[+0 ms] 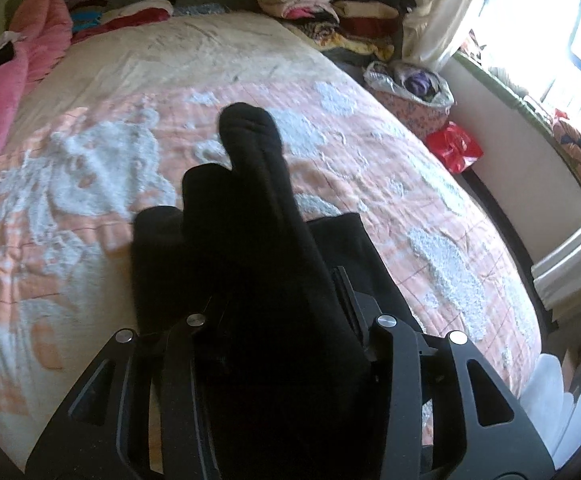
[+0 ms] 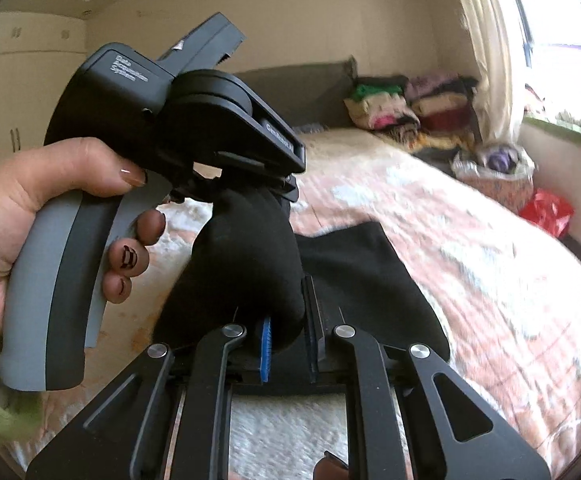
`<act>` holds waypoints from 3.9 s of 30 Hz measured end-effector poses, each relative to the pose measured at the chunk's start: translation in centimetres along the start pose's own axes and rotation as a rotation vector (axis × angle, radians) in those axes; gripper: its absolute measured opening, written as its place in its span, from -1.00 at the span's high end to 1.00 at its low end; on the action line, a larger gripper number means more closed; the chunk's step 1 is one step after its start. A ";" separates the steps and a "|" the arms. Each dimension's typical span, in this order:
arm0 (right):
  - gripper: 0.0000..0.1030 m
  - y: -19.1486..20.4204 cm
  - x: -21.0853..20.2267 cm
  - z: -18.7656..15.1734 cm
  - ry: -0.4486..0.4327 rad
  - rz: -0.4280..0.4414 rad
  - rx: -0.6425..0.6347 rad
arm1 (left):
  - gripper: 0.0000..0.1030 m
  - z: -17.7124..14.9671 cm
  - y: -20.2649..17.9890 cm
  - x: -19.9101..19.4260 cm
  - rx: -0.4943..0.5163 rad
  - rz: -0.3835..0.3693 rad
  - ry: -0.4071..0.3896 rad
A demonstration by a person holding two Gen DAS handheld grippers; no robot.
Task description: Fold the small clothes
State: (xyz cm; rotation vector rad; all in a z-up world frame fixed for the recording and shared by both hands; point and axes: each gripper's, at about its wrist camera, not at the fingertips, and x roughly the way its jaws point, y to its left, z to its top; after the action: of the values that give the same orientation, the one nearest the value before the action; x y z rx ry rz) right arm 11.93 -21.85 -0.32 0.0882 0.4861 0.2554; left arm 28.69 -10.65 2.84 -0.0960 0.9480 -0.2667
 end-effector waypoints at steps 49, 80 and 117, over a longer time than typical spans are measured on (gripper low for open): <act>0.57 -10.7 10.9 4.3 0.342 0.207 0.201 | -0.63 -7.0 3.0 0.3 0.013 0.056 -0.026; 0.85 -8.2 17.4 7.5 0.444 0.023 -0.031 | -0.63 -8.1 2.6 0.3 0.016 0.050 -0.022; -0.91 -9.1 -2.4 6.2 0.055 -0.046 0.023 | -0.81 -10.5 0.8 -6.8 0.034 0.015 -0.143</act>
State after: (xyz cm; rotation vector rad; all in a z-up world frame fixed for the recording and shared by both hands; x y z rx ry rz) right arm 14.86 -31.42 4.88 0.0921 0.5450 0.2077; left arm 16.54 -7.67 1.88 -0.0756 0.8011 -0.2590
